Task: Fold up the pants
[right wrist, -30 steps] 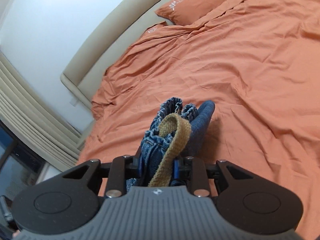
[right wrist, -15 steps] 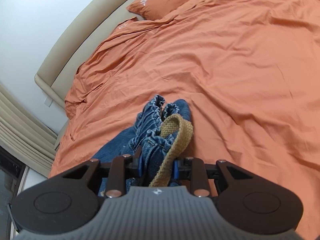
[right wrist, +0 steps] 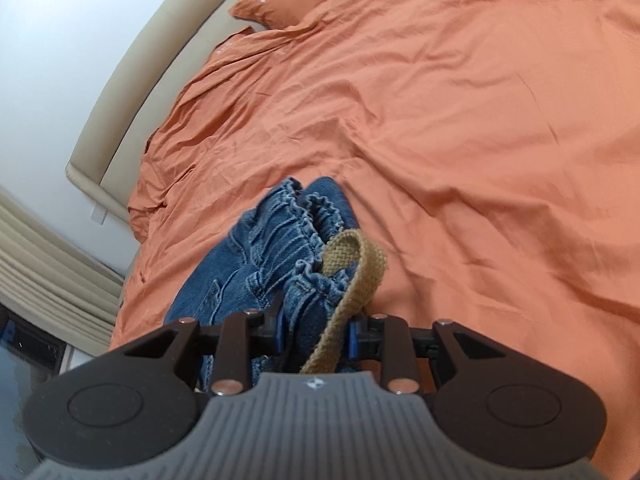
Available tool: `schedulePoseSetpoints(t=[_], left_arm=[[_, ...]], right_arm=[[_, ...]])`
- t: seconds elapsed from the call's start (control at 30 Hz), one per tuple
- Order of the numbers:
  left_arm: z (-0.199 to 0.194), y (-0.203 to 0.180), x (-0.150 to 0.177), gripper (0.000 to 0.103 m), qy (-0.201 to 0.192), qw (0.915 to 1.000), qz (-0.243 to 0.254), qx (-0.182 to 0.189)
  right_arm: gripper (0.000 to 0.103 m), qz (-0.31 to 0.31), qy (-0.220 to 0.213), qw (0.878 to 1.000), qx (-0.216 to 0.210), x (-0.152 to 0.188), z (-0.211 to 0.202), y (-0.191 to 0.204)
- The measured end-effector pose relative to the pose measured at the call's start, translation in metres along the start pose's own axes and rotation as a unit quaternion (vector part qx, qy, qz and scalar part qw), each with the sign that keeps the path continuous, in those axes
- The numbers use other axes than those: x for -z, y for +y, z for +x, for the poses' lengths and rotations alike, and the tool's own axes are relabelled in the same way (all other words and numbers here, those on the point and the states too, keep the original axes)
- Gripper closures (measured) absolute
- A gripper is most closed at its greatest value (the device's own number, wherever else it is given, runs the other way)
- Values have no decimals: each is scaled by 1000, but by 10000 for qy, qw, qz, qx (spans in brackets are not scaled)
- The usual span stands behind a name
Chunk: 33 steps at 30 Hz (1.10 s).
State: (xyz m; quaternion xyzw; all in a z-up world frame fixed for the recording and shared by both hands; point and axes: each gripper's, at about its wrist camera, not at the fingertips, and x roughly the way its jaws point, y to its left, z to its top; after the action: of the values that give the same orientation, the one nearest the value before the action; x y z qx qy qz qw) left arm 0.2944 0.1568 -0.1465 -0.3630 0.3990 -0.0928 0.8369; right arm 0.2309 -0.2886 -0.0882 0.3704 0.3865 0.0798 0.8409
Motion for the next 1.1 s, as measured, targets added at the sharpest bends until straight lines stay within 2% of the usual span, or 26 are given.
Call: schedulePoseSetpoints(t=[0.23, 0.47, 0.67, 0.77, 0.83, 0.93, 1.03, 1.1], left_arm=[[-44, -47, -3, 97, -473, 9951, 846, -174], [-101, -37, -36, 97, -615, 9888, 1174, -686], [-160, -9, -65, 97, -823, 9804, 1302, -1227], [-179, 12, -70, 97, -936, 9761, 1301, -1469], [-183, 32, -71, 97, -951, 9767, 1127, -1559], [-173, 68, -65, 97, -820, 9813, 747, -1573], [-156, 93, -54, 96, -678, 9813, 649, -1683], [-151, 108, -52, 95, -682, 9853, 456, -1501]], right_arm=[[80, -323, -129, 9992, -181, -4, -13, 31], [80, -658, 30, 9955, -684, 6, 2, 92], [80, -687, 379, 9891, -1243, 46, 40, 142], [80, -749, 546, 9843, -1499, 69, 59, 163], [80, -831, 632, 9818, -1586, 84, 69, 173], [80, -865, 828, 9810, -1526, 105, 80, 172], [80, -1070, 968, 9834, -1099, 122, 88, 160], [80, -934, 1053, 9857, -927, 128, 95, 145]])
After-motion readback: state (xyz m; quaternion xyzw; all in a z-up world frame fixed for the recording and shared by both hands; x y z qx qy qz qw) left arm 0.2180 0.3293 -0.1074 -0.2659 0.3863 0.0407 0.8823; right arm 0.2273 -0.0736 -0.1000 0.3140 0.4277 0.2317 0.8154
